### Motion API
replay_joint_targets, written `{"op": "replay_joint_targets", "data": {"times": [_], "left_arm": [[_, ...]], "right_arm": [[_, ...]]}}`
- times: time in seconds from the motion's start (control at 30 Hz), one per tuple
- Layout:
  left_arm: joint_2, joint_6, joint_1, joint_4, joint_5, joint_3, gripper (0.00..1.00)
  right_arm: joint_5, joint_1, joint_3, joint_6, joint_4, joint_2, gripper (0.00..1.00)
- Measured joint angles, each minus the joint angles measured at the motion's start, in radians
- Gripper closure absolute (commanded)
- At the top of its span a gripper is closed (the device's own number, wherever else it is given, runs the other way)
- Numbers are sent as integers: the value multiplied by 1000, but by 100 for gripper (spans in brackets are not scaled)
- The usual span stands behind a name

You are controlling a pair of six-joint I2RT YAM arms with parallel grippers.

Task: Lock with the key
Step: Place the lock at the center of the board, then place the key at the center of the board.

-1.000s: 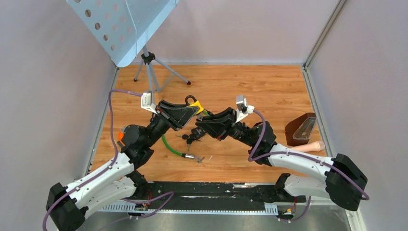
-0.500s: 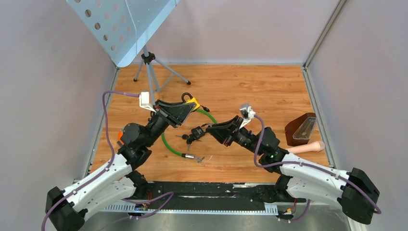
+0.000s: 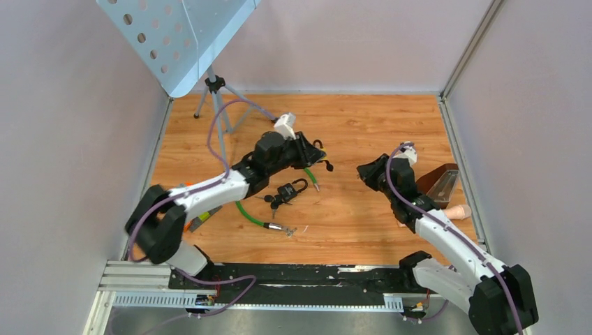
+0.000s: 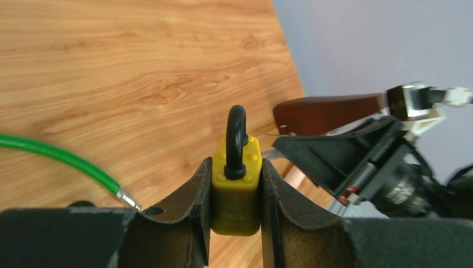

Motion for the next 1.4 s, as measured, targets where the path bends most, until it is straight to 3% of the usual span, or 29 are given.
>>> {"op": "replay_joint_targets", "data": {"times": [0.3, 0.5, 0.57, 0.6, 0.63, 0.67, 0.73, 0.9, 1.07, 1.4], "left_arm": [[636, -9, -63, -2, 177, 442, 100], [910, -66, -102, 44, 309, 646, 100], [963, -93, -111, 69, 344, 665, 95], [983, -108, -114, 78, 360, 671, 85], [993, -116, -117, 97, 376, 675, 79], [996, -121, -119, 100, 379, 679, 62], [997, -119, -121, 91, 373, 685, 45], [980, -99, -130, 48, 345, 703, 15], [934, -63, -138, -18, 286, 693, 11], [692, 42, -139, -176, 86, 468, 9]], "right_arm": [[26, -190, 135, 49, -247, 182, 100], [55, -256, 151, 41, -321, 236, 100], [58, -270, 151, 41, -333, 247, 100], [59, -275, 151, 41, -338, 253, 100], [60, -279, 151, 41, -342, 262, 100], [62, -283, 151, 42, -345, 271, 100], [63, -294, 151, 48, -346, 288, 100], [62, -319, 152, 61, -346, 336, 100], [52, -328, 157, 74, -347, 391, 86], [2, -328, 159, 84, -351, 388, 39]]}}
